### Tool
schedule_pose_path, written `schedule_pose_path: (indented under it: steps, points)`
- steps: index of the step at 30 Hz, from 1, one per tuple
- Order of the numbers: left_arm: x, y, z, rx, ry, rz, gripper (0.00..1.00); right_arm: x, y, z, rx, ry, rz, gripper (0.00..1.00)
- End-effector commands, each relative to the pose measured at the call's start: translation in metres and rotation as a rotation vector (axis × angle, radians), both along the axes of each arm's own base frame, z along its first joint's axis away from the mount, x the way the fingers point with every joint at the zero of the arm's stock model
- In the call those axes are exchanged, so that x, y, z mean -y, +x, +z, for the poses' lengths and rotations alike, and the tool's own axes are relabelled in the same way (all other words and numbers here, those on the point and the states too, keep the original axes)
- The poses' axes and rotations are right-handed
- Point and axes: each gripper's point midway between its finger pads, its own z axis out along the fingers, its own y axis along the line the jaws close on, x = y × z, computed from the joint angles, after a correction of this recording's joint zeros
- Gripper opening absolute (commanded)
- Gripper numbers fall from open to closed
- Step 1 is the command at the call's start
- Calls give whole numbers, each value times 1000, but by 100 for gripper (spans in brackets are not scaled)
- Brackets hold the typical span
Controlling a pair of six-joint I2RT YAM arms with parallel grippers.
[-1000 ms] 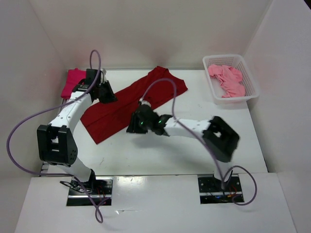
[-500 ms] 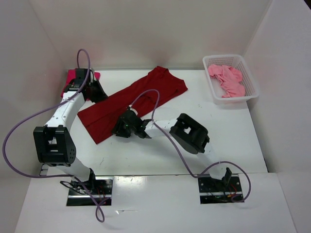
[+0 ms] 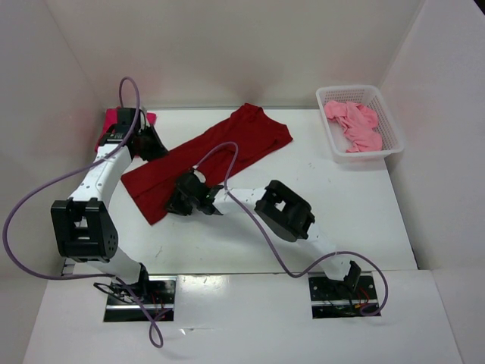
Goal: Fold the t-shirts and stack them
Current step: Rotate the tshirt 90 degrees
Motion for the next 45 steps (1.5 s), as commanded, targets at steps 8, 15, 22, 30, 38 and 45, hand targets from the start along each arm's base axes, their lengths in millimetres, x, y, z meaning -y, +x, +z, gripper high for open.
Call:
schedule_pose_path:
  steps: [8,15,22,30,38,45]
  points:
    - [8,-8,24,82,-31,-27,31,29,1,-41,-139,-159,-70,0]
    - [24,0,8,63,17,-86,34,113,-34,-17,-42,-227,-3,0]
    - [76,31,-19,31,15,-210,45,241,-95,-23,-122,-340,-14,0]
    - [118,104,-42,85,17,-263,65,299,-123,-2,-163,-346,-78,4]
    - [143,165,-93,85,24,-305,68,339,-122,29,-140,-305,-170,41]
    - [162,199,-114,109,3,-331,54,329,-118,46,-94,-252,-122,41]
